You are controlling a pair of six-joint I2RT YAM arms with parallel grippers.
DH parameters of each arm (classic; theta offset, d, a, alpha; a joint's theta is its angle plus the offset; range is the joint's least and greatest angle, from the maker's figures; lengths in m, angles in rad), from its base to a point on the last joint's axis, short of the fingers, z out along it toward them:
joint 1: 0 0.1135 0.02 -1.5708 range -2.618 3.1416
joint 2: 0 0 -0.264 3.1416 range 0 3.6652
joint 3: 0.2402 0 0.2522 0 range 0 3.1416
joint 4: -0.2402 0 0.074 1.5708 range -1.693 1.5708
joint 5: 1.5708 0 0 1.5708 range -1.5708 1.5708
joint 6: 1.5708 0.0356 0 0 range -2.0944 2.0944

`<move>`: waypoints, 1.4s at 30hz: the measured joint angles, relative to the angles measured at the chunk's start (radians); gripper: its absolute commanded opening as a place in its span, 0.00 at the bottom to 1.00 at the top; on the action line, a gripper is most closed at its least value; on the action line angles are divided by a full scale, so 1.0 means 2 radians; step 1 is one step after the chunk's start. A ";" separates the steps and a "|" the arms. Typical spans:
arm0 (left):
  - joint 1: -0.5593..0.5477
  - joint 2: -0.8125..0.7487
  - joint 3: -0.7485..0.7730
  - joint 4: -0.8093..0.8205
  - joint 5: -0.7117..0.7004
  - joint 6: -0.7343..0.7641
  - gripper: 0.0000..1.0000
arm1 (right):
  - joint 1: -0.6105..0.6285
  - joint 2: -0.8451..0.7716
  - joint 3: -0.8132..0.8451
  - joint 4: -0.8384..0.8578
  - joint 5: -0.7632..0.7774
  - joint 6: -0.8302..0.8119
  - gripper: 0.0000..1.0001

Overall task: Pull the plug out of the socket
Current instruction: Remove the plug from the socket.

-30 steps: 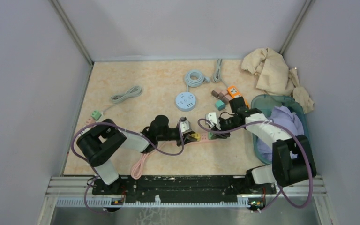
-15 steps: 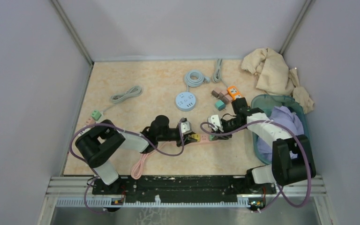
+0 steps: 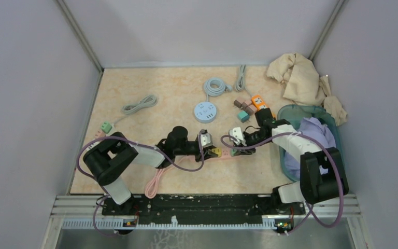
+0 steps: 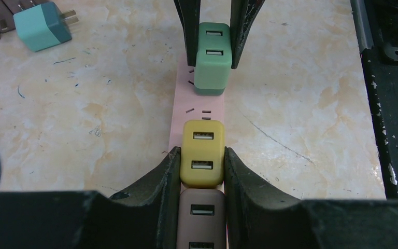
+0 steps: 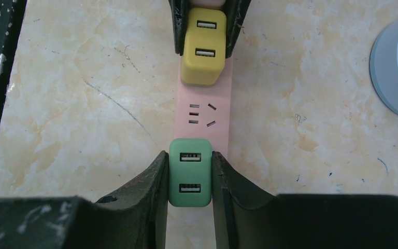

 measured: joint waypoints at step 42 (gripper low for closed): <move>0.004 -0.004 0.004 -0.007 0.011 0.000 0.01 | -0.041 -0.010 0.000 -0.018 -0.038 0.013 0.00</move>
